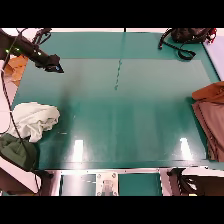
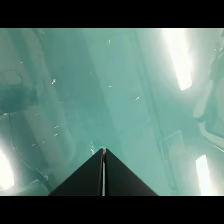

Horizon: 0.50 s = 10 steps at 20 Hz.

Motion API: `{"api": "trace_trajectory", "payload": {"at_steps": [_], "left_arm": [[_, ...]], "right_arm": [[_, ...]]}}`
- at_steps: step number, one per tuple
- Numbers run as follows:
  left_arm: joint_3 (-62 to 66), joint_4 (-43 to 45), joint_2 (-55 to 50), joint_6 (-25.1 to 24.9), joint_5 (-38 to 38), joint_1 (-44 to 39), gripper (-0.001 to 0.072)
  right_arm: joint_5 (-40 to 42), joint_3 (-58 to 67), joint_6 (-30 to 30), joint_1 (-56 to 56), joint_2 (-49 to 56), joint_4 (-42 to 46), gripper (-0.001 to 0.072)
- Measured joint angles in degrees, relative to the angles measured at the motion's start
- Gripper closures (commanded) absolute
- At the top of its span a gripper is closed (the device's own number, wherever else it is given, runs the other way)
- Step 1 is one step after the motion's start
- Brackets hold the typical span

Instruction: Fold the shirts.

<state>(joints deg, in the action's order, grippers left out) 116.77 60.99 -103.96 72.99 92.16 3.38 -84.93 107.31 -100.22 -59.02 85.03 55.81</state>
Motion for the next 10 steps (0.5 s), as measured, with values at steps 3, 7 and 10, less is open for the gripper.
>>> {"api": "trace_trajectory", "payload": {"at_steps": [3,7,10], "left_arm": [[0.0,-0.04,0.0,0.15,0.22,0.02,0.0685],[0.0,-0.09,0.0,0.13,1.4,0.02,0.0685],[0.0,-0.22,0.0,0.11,2.21,0.02,0.0685]], "right_arm": [[-4.22,0.02,-1.86,-3.13,-1.84,1.55,0.0693],[-12.57,-0.44,-3.56,-4.74,-2.82,10.71,0.0692],[-16.96,-3.28,-4.02,-5.11,-3.74,20.74,0.0691]]}}
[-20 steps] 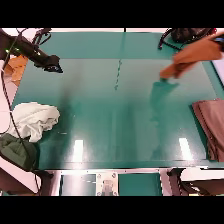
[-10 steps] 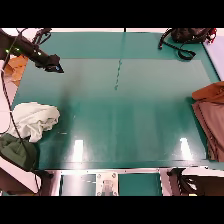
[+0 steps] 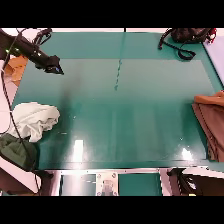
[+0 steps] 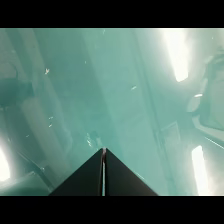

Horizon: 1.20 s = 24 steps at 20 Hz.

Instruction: Fold the shirts.

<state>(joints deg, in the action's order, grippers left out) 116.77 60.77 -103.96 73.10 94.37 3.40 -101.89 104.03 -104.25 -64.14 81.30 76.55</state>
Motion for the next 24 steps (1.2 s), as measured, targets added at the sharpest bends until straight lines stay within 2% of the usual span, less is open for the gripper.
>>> {"api": "trace_trajectory", "payload": {"at_steps": [5,6,7,8,10,11,12,13,15,20,24], "left_arm": [[0.0,-0.28,0.0,-0.04,0.48,0.0,0.0685],[0.0,-0.31,0.0,-0.04,0.76,0.0,0.0685],[0.0,-0.33,0.0,-0.07,1.03,0.0,0.0686],[0.0,-0.39,0.0,-0.07,1.05,0.0,0.0686],[0.0,-0.5,0.0,-0.07,1.31,0.0,0.0686],[0.0,-0.76,0.0,-0.07,1.46,0.0,0.0686],[0.0,-1.05,0.02,-0.07,1.46,0.0,0.0686],[0.0,-1.4,0.09,-0.07,1.51,-0.02,0.0687],[0.0,-1.77,0.74,0.02,1.44,0.0,0.0688],[-1.62,-0.83,5.25,2.64,-0.2,0.0,0.0688],[-11.3,0.15,12.59,4.61,-1.31,0.0,0.0688]], "right_arm": [[-1.95,-11.17,-0.22,-0.22,-0.74,12.7,0.0689],[-1.66,-14.12,-0.24,-0.22,-0.79,14.75,0.0585],[-1.27,-17.46,-0.28,-0.24,-0.81,16.7,0.0313],[-0.96,-20.85,-0.31,-0.28,-0.81,18.49,0.0131],[-0.44,-25.83,-0.37,-0.28,-0.42,20.41,0.0134],[-0.44,-27.34,-0.66,0.0,-0.04,21.11,0.0163],[-0.7,-27.85,-0.98,0.68,0.28,21.22,0.0297],[-0.92,-27.65,-1.31,1.92,0.66,20.68,0.0476],[-0.46,-25.22,-1.53,5.88,1.01,18.1,0.0693],[7.91,-18.08,0.74,24.04,1.29,9.51,0.0694],[14.05,-19.52,3.15,41.44,0.35,6.03,0.0694]]}}
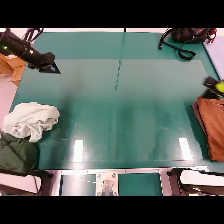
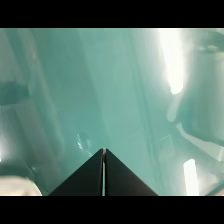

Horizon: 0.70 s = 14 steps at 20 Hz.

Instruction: Fold the shirts.

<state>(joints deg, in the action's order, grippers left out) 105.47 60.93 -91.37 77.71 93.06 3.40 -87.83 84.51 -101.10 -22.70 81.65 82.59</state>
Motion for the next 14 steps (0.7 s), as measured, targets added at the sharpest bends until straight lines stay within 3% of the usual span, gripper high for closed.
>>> {"api": "trace_trajectory", "payload": {"at_steps": [8,14], "left_arm": [[-39.01,5.38,25.44,2.32,-8.09,0.0,0.0687],[-49.57,7.67,33.35,3.15,-11.04,0.0,0.0686]], "right_arm": [[12.72,-24.52,4.44,21.49,-12.5,-2.6,0.0693],[17.99,-30.69,6.82,25.0,-16.57,-5.25,0.0692]]}}
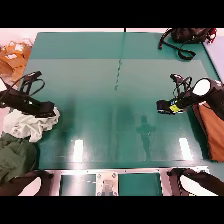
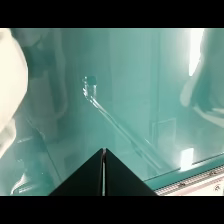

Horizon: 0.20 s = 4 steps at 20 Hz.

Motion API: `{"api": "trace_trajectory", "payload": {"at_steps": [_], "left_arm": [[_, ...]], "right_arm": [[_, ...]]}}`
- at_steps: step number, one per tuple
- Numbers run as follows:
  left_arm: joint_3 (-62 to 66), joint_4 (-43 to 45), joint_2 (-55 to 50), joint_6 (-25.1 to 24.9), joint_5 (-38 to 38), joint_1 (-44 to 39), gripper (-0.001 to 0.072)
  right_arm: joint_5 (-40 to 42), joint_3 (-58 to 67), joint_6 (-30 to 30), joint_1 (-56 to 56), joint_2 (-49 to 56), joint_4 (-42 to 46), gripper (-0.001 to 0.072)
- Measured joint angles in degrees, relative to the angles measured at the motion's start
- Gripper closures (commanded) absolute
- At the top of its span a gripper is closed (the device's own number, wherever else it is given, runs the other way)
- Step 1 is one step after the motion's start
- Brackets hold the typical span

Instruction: Fold the shirts.

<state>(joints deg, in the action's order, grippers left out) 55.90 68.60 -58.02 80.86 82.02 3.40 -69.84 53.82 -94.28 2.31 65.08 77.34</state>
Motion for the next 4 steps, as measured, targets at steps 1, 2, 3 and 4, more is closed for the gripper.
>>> {"api": "trace_trajectory", "payload": {"at_steps": [1,2,3,4], "left_arm": [[-0.55,0.17,0.42,0.07,-0.24,0.0,0.0685],[-0.94,0.31,0.63,0.07,-0.57,0.0,0.0686],[-1.18,0.42,0.85,0.07,-0.79,0.0,0.0686],[-1.4,0.44,1.03,0.09,-0.94,0.0,0.0685]], "right_arm": [[0.35,-0.26,0.09,0.13,-0.2,0.09,0.0692],[0.61,-0.46,0.2,0.26,-0.31,-0.07,0.0692],[0.72,-0.61,0.26,0.35,-0.42,-0.26,0.0693],[0.85,-0.72,0.33,0.42,-0.48,-0.24,0.0692]]}}
